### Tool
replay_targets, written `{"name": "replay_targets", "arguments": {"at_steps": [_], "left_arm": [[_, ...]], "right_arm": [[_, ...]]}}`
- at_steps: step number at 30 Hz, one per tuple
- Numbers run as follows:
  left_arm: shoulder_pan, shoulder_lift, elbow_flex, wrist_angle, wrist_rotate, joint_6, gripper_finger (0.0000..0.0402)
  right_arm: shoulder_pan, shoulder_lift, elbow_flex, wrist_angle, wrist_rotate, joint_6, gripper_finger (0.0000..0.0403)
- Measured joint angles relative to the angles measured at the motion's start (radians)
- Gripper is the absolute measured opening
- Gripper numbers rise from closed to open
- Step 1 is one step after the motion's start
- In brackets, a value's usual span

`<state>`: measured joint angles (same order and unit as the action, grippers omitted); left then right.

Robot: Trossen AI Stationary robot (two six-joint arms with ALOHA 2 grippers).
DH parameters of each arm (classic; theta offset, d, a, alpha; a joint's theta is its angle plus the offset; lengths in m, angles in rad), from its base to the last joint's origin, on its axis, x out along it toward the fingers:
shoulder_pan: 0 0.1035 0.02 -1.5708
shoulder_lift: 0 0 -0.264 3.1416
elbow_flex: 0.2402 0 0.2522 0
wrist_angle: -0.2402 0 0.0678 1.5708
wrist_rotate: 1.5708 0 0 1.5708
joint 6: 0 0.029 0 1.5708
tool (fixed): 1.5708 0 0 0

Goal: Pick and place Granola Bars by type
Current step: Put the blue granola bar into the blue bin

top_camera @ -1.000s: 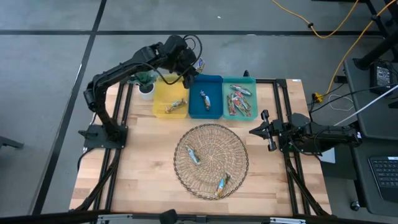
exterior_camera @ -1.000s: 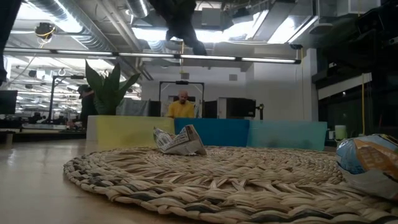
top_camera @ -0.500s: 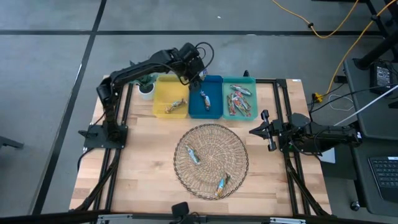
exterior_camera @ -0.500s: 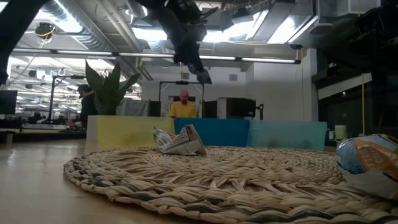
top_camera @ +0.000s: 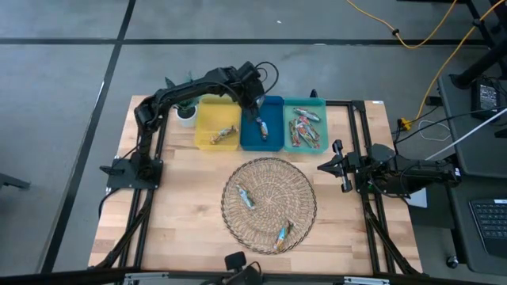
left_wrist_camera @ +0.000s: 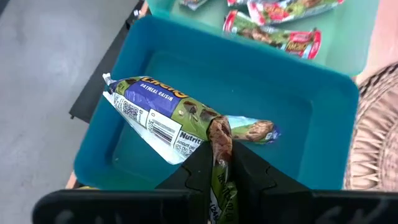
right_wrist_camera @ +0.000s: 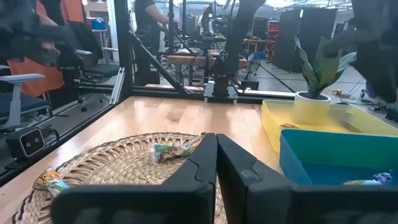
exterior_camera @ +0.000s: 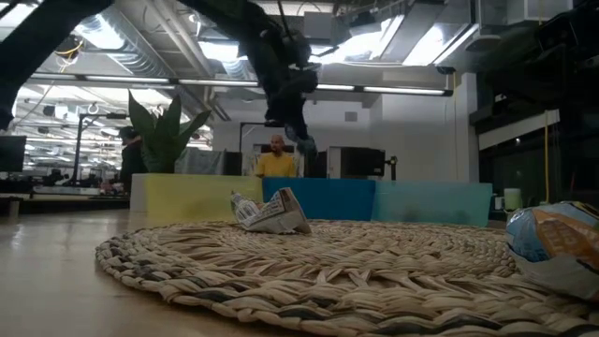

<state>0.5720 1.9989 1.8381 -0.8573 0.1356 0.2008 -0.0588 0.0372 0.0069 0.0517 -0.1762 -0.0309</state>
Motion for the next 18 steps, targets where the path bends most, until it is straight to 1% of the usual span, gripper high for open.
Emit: {"name": "replay_targets", "arguments": {"at_steps": [10,18], "left_arm": [[0.007,0.1,0.0,0.0,-0.014,-0.003,0.0033],[0.023,0.155,0.0,0.001,-0.063,-0.02,0.0033]], "right_arm": [[0.0,0.0,0.0,0.0,0.0,0.0,0.0014],[0.0,0.0,0.0,0.0,0.0,-0.002,0.0014]]}}
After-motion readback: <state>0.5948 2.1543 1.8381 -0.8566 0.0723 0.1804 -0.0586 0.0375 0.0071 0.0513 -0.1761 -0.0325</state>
